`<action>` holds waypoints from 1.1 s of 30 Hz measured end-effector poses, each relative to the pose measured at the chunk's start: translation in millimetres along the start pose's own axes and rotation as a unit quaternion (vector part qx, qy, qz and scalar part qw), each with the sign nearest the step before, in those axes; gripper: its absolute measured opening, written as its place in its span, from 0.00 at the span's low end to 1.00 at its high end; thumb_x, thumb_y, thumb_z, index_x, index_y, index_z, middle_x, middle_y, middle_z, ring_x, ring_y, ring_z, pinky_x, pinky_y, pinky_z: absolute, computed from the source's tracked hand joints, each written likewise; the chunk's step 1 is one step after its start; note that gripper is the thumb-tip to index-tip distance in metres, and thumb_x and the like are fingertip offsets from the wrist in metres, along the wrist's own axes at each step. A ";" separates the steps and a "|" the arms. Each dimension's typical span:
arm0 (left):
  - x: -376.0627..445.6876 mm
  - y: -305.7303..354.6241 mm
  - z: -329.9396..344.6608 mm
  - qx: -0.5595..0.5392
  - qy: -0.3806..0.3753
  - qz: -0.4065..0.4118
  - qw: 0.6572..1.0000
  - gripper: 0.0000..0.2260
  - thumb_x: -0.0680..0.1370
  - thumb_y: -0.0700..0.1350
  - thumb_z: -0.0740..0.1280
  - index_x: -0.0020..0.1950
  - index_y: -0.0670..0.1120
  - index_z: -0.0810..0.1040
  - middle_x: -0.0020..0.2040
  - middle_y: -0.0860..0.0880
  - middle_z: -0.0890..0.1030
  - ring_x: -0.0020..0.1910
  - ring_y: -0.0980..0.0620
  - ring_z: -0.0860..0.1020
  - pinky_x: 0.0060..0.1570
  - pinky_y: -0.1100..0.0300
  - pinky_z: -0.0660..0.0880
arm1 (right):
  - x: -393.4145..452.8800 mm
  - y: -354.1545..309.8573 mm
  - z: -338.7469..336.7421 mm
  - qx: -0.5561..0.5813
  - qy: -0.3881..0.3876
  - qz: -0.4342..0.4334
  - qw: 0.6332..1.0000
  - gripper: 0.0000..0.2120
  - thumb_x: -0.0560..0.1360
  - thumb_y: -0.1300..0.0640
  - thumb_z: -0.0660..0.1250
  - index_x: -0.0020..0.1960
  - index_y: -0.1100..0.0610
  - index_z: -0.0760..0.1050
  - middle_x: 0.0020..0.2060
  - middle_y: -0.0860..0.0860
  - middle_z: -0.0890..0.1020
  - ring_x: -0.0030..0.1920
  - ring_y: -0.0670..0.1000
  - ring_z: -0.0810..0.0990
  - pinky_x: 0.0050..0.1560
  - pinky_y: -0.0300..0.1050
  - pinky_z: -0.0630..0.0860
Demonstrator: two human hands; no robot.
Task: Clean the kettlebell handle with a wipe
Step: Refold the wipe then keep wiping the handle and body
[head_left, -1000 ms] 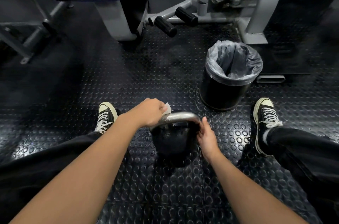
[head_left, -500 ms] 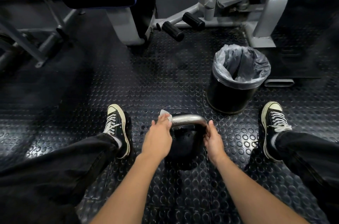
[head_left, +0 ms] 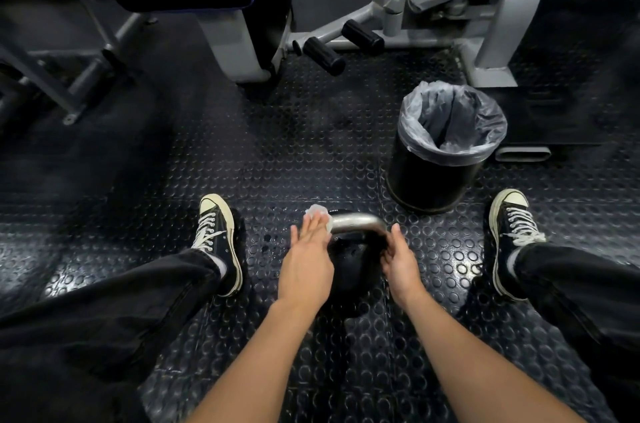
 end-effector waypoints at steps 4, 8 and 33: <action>5.1 -12.3 -6.0 -0.003 0.005 -0.022 1.000 0.21 0.84 0.36 0.52 0.75 0.49 0.69 0.79 0.55 0.63 0.79 0.48 0.54 0.76 0.57 0.49 | 3.4 0.7 -1.5 -0.011 0.003 -0.010 1.000 0.21 0.74 0.27 0.59 0.46 0.37 0.86 0.49 0.39 0.87 0.60 0.45 0.80 0.73 0.52 0.67; 11.1 -10.0 -1.9 0.025 -0.017 -0.009 0.999 0.19 0.86 0.41 0.51 0.76 0.52 0.66 0.79 0.57 0.62 0.79 0.41 0.54 0.71 0.48 0.66 | 5.9 4.3 -3.5 0.002 0.015 -0.001 1.000 0.22 0.77 0.31 0.59 0.45 0.43 0.85 0.45 0.37 0.86 0.57 0.43 0.79 0.74 0.52 0.66; -20.9 -24.2 33.1 0.052 0.112 0.025 0.992 0.23 0.84 0.38 0.51 0.79 0.39 0.53 0.80 0.42 0.57 0.79 0.48 0.54 0.79 0.48 0.45 | 0.0 -1.7 0.3 -0.001 -0.005 0.003 1.000 0.23 0.81 0.35 0.56 0.47 0.43 0.86 0.48 0.40 0.87 0.58 0.44 0.80 0.65 0.45 0.70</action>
Point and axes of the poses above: each hand's wrist, its own x-axis towards the middle knuckle, its own z-axis out of the palm, y = z × x, the point moved 6 cm from there along x, towards the middle knuckle
